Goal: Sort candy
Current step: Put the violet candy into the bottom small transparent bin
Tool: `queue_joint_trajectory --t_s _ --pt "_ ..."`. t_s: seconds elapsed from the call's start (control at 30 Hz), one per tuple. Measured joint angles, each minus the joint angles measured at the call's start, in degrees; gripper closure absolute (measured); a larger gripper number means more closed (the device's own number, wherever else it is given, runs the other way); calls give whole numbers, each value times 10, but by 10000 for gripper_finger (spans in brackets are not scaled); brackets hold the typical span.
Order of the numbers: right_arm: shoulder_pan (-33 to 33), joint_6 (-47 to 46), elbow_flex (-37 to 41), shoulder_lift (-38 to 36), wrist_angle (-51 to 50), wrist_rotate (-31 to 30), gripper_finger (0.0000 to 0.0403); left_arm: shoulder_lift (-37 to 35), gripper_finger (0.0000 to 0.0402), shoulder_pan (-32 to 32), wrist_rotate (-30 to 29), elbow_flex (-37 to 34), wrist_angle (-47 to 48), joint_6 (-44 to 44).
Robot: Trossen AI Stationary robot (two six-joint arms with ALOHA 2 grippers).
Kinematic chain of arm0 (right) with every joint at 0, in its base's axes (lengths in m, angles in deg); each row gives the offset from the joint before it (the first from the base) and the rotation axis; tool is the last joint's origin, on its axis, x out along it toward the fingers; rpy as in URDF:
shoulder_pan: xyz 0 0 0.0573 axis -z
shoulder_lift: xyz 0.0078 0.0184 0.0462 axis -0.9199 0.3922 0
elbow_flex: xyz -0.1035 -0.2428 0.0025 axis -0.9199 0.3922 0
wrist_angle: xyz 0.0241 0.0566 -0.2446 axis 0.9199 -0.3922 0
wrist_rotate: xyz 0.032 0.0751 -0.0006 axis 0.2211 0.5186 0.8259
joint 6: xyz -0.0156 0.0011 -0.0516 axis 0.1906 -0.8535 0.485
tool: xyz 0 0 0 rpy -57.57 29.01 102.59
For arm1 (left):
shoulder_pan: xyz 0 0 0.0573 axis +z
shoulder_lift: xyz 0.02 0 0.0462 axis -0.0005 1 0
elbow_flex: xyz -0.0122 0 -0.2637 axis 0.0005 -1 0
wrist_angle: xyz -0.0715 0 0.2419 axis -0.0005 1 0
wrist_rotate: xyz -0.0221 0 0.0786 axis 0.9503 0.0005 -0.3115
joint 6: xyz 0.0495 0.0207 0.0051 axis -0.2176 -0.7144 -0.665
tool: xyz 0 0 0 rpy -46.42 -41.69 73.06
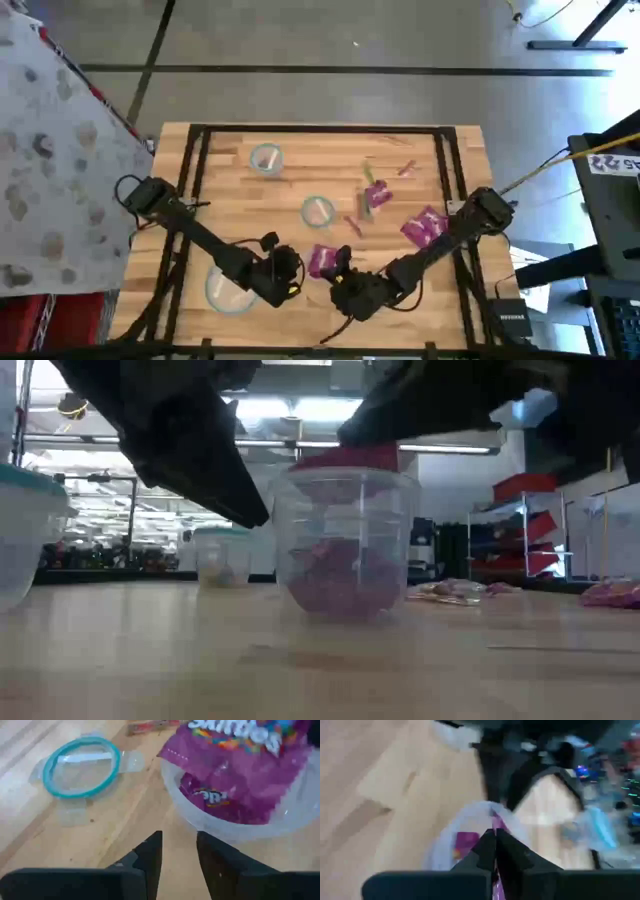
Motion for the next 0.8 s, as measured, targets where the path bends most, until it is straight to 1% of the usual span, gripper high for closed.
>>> queue_joint_trajectory --t_s 0.07,0.1,0.33,0.43,0.5,0.63,0.8 --pt "9 -18 0 0 -6 35 403 0 294 0 0 0 -2 1" --pt "13 -25 0 0 -11 39 403 0 294 0 0 0 -5 0" --pt "45 -37 0 0 -18 34 402 0 294 -2 0 0 -10 -8" --pt "54 -37 0 0 -18 53 397 0 294 -2 -4 0 -10 -7" --pt "58 -38 0 0 -18 66 383 0 294 -2 -4 0 -10 -10" --pt "60 -37 0 -2 -19 81 336 0 294 -2 -4 0 -10 -16" --pt "60 -43 -9 -33 -38 63 274 0 294 -2 -4 0 -10 -17"
